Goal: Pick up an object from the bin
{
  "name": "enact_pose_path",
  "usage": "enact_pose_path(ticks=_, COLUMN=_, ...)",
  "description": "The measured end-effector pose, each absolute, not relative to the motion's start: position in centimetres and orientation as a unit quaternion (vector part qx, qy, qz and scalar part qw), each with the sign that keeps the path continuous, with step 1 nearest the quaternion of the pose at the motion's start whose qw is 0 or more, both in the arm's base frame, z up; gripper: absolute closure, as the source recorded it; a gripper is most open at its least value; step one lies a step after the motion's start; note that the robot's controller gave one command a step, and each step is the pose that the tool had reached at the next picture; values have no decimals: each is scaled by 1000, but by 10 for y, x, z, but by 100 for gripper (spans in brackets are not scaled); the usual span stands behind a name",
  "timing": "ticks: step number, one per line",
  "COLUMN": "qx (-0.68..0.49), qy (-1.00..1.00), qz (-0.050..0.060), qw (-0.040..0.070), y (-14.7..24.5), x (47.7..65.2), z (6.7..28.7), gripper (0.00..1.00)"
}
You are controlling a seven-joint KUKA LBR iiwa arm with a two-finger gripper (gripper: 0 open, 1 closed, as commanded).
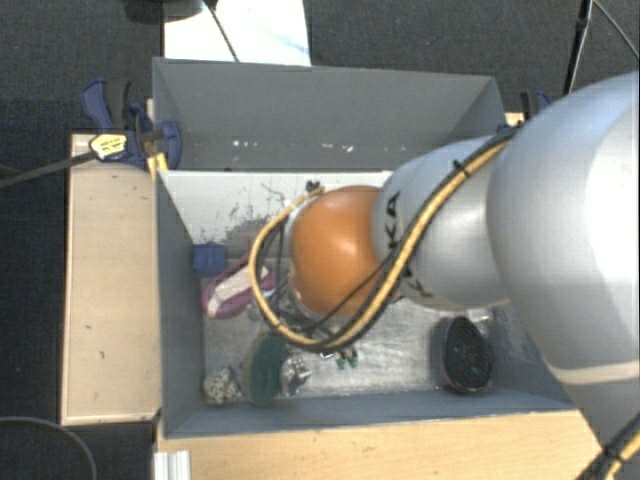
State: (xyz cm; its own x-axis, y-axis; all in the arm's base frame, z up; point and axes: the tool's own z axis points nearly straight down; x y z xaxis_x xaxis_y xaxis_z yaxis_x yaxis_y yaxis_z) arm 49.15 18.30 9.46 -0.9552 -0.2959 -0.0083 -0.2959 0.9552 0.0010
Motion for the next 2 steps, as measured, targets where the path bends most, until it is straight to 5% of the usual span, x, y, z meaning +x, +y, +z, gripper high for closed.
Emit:
enact_pose_path(ticks=1, qx=-146, qy=989, qz=1, qw=1, y=182, x=490, z=93, gripper=100)
enact_pose_path(ticks=2, qx=-132, qy=991, qz=1, qw=6, y=171, x=494, z=310, gripper=100)
